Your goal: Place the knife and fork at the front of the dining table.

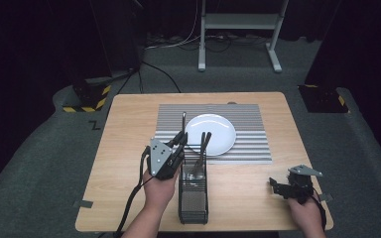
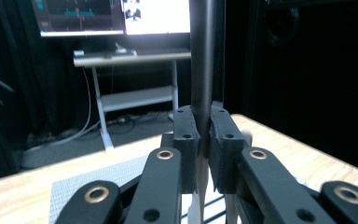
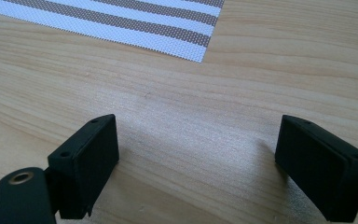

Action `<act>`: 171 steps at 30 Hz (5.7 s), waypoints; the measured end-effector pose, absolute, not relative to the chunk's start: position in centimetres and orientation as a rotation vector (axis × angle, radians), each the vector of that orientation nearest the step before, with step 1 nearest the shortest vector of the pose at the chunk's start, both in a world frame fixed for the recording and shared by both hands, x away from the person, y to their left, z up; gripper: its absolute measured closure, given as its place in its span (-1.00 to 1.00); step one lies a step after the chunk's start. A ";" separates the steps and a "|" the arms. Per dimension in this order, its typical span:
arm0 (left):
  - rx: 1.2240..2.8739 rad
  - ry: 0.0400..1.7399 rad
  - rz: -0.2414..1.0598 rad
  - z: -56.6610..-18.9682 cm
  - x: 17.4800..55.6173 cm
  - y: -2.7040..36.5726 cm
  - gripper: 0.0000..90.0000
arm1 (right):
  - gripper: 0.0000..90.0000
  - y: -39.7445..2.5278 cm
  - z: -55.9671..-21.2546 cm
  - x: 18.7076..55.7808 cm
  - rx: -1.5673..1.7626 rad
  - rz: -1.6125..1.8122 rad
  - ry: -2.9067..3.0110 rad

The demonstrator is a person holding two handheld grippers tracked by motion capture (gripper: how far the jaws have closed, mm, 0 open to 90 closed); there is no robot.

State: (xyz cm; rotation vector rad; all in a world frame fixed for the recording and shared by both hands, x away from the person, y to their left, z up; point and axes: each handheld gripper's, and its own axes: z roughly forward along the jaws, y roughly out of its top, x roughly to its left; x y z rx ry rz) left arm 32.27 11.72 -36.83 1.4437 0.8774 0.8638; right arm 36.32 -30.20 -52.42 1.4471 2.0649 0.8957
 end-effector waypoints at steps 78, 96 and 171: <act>1.439 1.242 0.884 -45.5 43.6 14.7 0.83 | -0.70 -30.2 -52.4 36.4 1.441 0.896 2.074; 1.485 1.436 0.754 -47.1 49.4 14.5 0.84 | -0.70 -30.2 -52.4 36.4 1.423 0.906 2.090; 1.608 1.588 0.780 -50.6 47.7 17.9 0.25 | -0.70 -30.2 -52.4 36.4 1.410 0.909 2.103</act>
